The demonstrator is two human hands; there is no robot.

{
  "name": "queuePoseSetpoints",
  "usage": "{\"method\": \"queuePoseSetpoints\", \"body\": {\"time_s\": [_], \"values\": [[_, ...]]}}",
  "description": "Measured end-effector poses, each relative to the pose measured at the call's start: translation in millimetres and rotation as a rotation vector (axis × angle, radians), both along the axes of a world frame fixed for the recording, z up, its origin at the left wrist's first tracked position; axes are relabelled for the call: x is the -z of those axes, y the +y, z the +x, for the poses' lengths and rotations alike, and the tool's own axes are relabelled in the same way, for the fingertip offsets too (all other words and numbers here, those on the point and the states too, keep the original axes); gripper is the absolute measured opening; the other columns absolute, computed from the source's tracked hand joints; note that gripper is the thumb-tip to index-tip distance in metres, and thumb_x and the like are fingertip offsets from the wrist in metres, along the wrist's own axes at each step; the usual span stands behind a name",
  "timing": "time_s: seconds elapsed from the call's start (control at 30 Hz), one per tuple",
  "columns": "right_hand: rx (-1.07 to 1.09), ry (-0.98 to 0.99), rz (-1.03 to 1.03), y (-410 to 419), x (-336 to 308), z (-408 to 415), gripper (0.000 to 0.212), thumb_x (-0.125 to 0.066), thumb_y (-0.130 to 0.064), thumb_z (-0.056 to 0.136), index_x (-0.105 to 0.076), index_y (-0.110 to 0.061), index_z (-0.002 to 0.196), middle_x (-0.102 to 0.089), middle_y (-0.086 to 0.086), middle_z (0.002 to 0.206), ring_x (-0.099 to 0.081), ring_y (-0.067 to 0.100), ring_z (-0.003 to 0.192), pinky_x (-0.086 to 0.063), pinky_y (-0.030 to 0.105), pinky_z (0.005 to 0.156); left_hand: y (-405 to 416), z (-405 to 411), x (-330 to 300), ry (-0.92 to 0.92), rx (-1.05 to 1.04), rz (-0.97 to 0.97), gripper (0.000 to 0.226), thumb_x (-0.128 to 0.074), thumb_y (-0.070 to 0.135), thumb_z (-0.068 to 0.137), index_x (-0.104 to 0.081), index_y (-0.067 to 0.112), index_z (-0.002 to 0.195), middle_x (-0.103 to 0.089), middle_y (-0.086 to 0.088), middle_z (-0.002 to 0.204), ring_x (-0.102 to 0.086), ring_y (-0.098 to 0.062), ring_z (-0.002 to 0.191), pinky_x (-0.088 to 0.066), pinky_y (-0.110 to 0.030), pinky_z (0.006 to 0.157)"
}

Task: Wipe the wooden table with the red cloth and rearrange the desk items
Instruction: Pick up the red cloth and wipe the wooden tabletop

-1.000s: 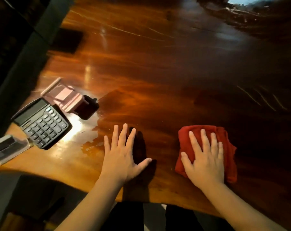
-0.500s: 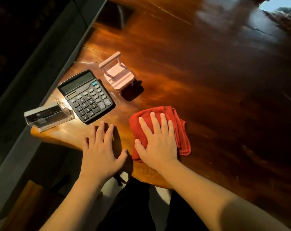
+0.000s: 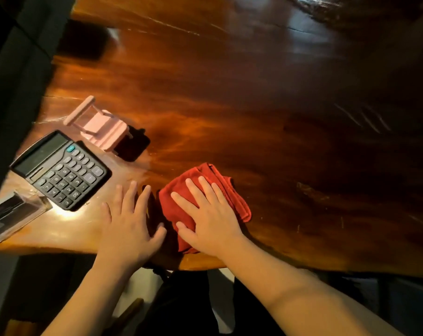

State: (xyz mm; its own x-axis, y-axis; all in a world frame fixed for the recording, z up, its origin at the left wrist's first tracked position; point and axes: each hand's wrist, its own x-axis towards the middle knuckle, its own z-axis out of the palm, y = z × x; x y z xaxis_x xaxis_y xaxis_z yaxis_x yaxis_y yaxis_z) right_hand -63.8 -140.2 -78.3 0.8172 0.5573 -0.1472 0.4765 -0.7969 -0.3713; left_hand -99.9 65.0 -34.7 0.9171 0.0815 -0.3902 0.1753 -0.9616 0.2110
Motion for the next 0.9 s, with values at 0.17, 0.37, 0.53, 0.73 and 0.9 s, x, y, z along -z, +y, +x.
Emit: {"method": "queuePoseSetpoints", "body": {"time_s": [0.17, 0.37, 0.53, 0.73, 0.9], "values": [[0.128, 0.016, -0.059, -68, 1, -2, 0.069, -0.045, -0.062, 0.093, -0.028, -0.043, 0.157, -0.022, 0.005, 0.169, -0.009, 0.032, 0.156, -0.006, 0.049, 0.126, -57, 23, 2, 0.015, 0.093, 0.015, 0.097, -0.051, 0.072, 0.081, -0.009, 0.032, 0.159, 0.0, -0.004, 0.169, 0.012, -0.028, 0.153, 0.0, -0.059, 0.121], [0.338, 0.037, -0.132, -168, 3, -5, 0.074, -0.039, -0.07, 0.092, -0.017, -0.046, 0.159, -0.015, 0.003, 0.171, -0.005, 0.03, 0.157, -0.005, 0.05, 0.124, -139, 43, 7, 0.015, 0.252, 0.054, 0.103, -0.036, 0.086, 0.076, -0.001, 0.035, 0.158, 0.004, -0.002, 0.169, 0.018, -0.027, 0.152, 0.001, -0.06, 0.119], [0.545, 0.083, -0.196, -256, 7, -19, 0.075, -0.025, -0.078, 0.092, 0.002, -0.053, 0.157, -0.01, 0.0, 0.171, -0.001, 0.029, 0.157, -0.007, 0.052, 0.123, -201, 55, 12, 0.019, 0.362, 0.052, 0.107, -0.032, 0.09, 0.072, 0.002, 0.035, 0.158, 0.007, -0.002, 0.169, 0.021, -0.028, 0.151, 0.004, -0.06, 0.119], [0.722, 0.085, -0.285, -355, 6, -45, 0.075, -0.021, -0.08, 0.094, -0.001, -0.049, 0.159, -0.016, 0.005, 0.17, -0.005, 0.032, 0.157, -0.009, 0.053, 0.123, -254, 61, 14, 0.027, 0.452, 0.07, 0.106, -0.02, 0.093, 0.071, 0.009, 0.036, 0.157, 0.014, -0.001, 0.168, 0.026, -0.029, 0.149, 0.006, -0.061, 0.119], [0.792, 0.112, -0.303, -384, -1, -50, 0.077, -0.02, -0.08, 0.093, -0.005, -0.045, 0.16, -0.016, 0.008, 0.17, -0.005, 0.034, 0.157, -0.005, 0.052, 0.123, -280, 62, 11, 0.038, 0.449, 0.071, 0.106, -0.022, 0.092, 0.072, 0.008, 0.036, 0.157, 0.012, -0.001, 0.168, 0.024, -0.03, 0.15, 0.005, -0.061, 0.119]]}}
